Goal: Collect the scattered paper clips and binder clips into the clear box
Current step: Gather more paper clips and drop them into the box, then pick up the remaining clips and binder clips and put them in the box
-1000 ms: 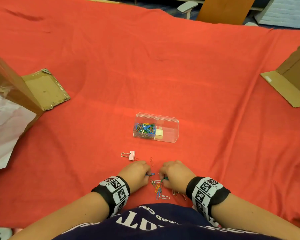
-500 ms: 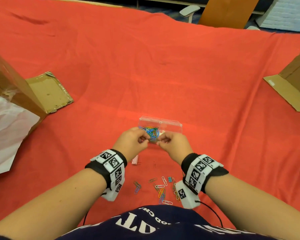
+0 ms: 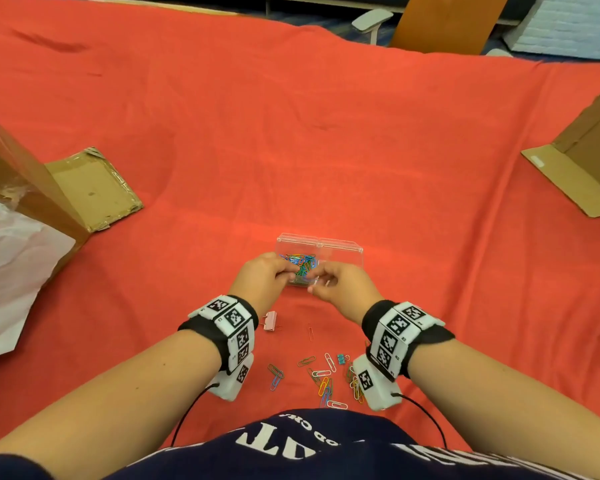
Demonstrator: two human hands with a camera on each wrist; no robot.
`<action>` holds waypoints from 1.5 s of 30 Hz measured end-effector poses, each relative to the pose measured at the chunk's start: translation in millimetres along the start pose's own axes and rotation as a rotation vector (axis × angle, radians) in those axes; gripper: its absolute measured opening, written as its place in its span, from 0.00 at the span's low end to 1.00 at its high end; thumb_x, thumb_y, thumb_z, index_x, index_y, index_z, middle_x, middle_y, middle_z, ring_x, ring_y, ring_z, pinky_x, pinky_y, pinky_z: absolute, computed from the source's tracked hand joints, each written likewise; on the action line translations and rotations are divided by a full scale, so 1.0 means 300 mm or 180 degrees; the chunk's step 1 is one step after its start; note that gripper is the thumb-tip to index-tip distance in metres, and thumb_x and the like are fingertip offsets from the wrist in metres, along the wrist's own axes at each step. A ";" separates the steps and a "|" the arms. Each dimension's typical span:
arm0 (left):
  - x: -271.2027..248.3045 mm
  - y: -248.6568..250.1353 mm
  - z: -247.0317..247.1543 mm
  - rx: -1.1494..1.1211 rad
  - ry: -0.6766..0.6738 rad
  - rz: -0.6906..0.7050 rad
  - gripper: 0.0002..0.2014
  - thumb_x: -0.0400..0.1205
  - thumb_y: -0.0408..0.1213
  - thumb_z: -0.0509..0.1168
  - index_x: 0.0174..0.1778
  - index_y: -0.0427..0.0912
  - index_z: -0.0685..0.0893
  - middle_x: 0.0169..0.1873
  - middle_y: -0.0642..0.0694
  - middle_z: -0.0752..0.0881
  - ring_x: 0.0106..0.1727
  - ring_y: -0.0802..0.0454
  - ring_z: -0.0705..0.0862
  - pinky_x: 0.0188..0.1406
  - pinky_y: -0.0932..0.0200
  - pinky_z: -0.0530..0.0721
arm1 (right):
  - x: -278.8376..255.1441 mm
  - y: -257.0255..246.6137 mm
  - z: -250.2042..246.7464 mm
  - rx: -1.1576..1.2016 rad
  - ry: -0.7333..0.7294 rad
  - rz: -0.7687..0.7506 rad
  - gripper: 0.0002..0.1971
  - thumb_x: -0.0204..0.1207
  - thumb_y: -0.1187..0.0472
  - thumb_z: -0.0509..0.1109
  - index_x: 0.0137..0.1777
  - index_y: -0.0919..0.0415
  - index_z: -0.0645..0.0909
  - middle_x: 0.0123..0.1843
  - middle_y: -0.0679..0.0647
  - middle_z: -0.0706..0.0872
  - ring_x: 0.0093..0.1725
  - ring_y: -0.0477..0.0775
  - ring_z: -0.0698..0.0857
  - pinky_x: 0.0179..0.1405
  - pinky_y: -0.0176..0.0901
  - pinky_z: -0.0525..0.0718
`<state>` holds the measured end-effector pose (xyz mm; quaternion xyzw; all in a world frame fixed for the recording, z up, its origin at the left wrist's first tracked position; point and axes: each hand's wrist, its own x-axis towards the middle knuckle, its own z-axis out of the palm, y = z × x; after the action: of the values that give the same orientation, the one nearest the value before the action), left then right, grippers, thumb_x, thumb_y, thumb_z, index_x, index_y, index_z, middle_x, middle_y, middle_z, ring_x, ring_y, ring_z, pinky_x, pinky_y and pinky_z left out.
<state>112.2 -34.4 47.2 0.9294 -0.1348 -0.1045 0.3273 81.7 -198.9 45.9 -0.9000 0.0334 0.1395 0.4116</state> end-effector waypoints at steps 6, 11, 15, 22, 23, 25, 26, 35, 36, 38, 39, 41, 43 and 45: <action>-0.139 -0.058 0.057 0.0540 -0.1272 0.0104 0.12 0.73 0.38 0.70 0.52 0.45 0.86 0.51 0.43 0.83 0.52 0.48 0.83 0.57 0.59 0.78 | -0.131 0.092 0.010 -0.1383 -0.1177 0.0114 0.11 0.69 0.62 0.74 0.52 0.59 0.83 0.44 0.52 0.82 0.44 0.48 0.77 0.46 0.41 0.76; -0.242 -0.112 0.099 0.0808 -0.2123 0.0193 0.24 0.65 0.41 0.75 0.58 0.51 0.80 0.54 0.49 0.76 0.52 0.51 0.79 0.50 0.60 0.74 | -0.179 0.168 0.040 -0.1670 -0.1528 0.0226 0.15 0.64 0.61 0.78 0.50 0.56 0.80 0.46 0.47 0.75 0.46 0.50 0.77 0.43 0.42 0.73; -0.261 -0.133 0.122 0.0490 -0.1975 0.0190 0.17 0.70 0.31 0.71 0.56 0.44 0.81 0.46 0.52 0.74 0.34 0.67 0.72 0.40 0.73 0.70 | -0.186 0.177 0.037 -0.1546 -0.1020 0.0068 0.10 0.71 0.62 0.70 0.52 0.57 0.80 0.53 0.57 0.83 0.53 0.58 0.82 0.51 0.45 0.77; -0.285 -0.069 0.181 0.0324 -0.1709 0.0226 0.15 0.75 0.33 0.64 0.59 0.45 0.81 0.50 0.46 0.78 0.53 0.50 0.82 0.59 0.61 0.77 | -0.234 0.165 0.014 -0.1542 -0.1222 -0.0139 0.19 0.65 0.55 0.77 0.54 0.57 0.78 0.56 0.56 0.80 0.55 0.57 0.80 0.53 0.44 0.76; -0.294 -0.057 0.192 0.0357 -0.1721 0.0251 0.17 0.75 0.38 0.66 0.61 0.47 0.79 0.53 0.46 0.77 0.55 0.50 0.80 0.61 0.59 0.76 | -0.247 0.168 0.019 -0.1665 -0.1365 -0.0176 0.20 0.63 0.54 0.79 0.53 0.58 0.78 0.56 0.56 0.80 0.56 0.57 0.80 0.52 0.45 0.76; -0.306 -0.030 0.218 0.0504 -0.1697 0.0311 0.23 0.74 0.49 0.68 0.65 0.50 0.75 0.57 0.47 0.75 0.60 0.50 0.77 0.63 0.55 0.75 | -0.269 0.182 0.030 -0.1998 -0.1498 -0.0281 0.24 0.59 0.54 0.80 0.53 0.56 0.77 0.58 0.55 0.79 0.57 0.57 0.78 0.54 0.47 0.76; -0.309 -0.017 0.232 0.0612 -0.1665 0.0326 0.26 0.72 0.53 0.68 0.65 0.51 0.73 0.58 0.47 0.74 0.62 0.49 0.75 0.64 0.52 0.75 | -0.279 0.189 0.036 -0.2160 -0.1503 -0.0320 0.25 0.58 0.54 0.80 0.54 0.55 0.76 0.58 0.55 0.78 0.58 0.58 0.77 0.55 0.49 0.76; -0.309 0.043 0.290 0.0497 -0.1571 0.0096 0.13 0.71 0.35 0.69 0.51 0.40 0.78 0.53 0.41 0.76 0.56 0.43 0.77 0.57 0.51 0.76 | -0.299 0.180 0.063 -0.1918 -0.1359 -0.0221 0.11 0.72 0.65 0.64 0.53 0.58 0.81 0.59 0.58 0.82 0.59 0.61 0.80 0.59 0.47 0.72; -0.306 0.038 0.287 0.0382 -0.1542 0.0023 0.11 0.71 0.31 0.67 0.50 0.40 0.80 0.51 0.40 0.78 0.54 0.43 0.79 0.56 0.52 0.77 | -0.296 0.178 0.064 -0.1817 -0.1331 -0.0186 0.12 0.72 0.66 0.64 0.54 0.58 0.82 0.59 0.58 0.83 0.60 0.60 0.80 0.59 0.46 0.73; -0.302 0.024 0.277 0.0232 -0.1459 -0.0132 0.10 0.72 0.30 0.65 0.48 0.41 0.84 0.46 0.43 0.80 0.50 0.46 0.81 0.53 0.57 0.77 | -0.287 0.173 0.067 -0.1735 -0.1288 -0.0145 0.12 0.72 0.65 0.65 0.54 0.56 0.83 0.59 0.56 0.85 0.60 0.58 0.81 0.60 0.44 0.72; -0.300 0.016 0.271 0.0202 -0.1420 -0.0169 0.10 0.72 0.30 0.65 0.47 0.42 0.85 0.43 0.46 0.79 0.48 0.48 0.81 0.51 0.60 0.76 | -0.283 0.170 0.069 -0.1703 -0.1276 -0.0132 0.12 0.72 0.64 0.66 0.53 0.56 0.84 0.59 0.55 0.86 0.60 0.56 0.81 0.61 0.43 0.72; -0.293 0.001 0.257 0.0163 -0.1376 -0.0193 0.08 0.72 0.33 0.67 0.46 0.44 0.86 0.40 0.49 0.79 0.43 0.52 0.80 0.46 0.63 0.74 | -0.275 0.158 0.071 -0.1546 -0.1247 -0.0081 0.11 0.70 0.63 0.68 0.52 0.55 0.85 0.57 0.53 0.88 0.59 0.54 0.83 0.61 0.42 0.73; -0.282 -0.016 0.236 0.0027 -0.1360 -0.0282 0.07 0.71 0.34 0.70 0.44 0.45 0.87 0.38 0.49 0.82 0.38 0.57 0.79 0.38 0.68 0.74 | -0.263 0.143 0.065 -0.1330 -0.1170 -0.0017 0.11 0.69 0.63 0.71 0.51 0.54 0.85 0.54 0.53 0.89 0.55 0.53 0.84 0.57 0.42 0.76; -0.260 -0.036 0.211 -0.0179 -0.1338 -0.0430 0.07 0.70 0.34 0.73 0.42 0.45 0.88 0.32 0.54 0.82 0.31 0.63 0.77 0.29 0.78 0.71 | -0.240 0.129 0.045 -0.1124 -0.0978 0.0032 0.10 0.68 0.63 0.72 0.49 0.54 0.86 0.51 0.53 0.90 0.47 0.50 0.85 0.47 0.39 0.78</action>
<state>22.7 -38.2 0.3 0.8846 -0.1345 -0.3214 0.3101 2.8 -218.2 29.3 -0.9261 -0.0500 0.2806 0.2472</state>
